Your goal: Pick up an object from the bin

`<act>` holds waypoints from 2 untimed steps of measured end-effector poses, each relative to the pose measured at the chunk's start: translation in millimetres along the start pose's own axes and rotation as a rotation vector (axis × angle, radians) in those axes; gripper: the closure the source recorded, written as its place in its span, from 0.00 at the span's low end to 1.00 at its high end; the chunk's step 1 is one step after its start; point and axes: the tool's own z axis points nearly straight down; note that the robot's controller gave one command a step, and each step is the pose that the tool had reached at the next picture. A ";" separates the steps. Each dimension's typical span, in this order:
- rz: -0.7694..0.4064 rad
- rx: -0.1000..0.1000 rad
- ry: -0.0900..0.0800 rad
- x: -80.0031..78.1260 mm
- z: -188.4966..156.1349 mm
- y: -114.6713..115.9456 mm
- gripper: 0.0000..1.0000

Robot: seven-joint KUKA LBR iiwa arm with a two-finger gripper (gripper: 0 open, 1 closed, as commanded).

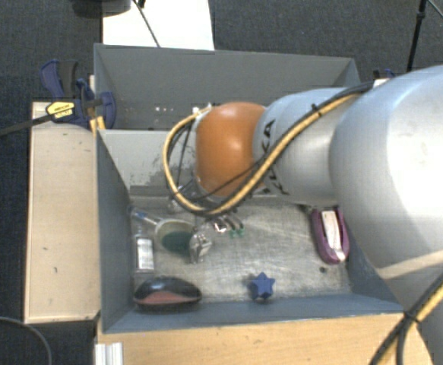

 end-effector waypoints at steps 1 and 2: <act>0.005 0.001 -0.008 -2.7 -3.3 -2.7 1.00; 0.003 0.003 -0.001 -2.9 -98.5 -7.8 1.00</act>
Offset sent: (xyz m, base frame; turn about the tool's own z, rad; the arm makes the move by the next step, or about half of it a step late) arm 0.0000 0.0000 0.0000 0.0000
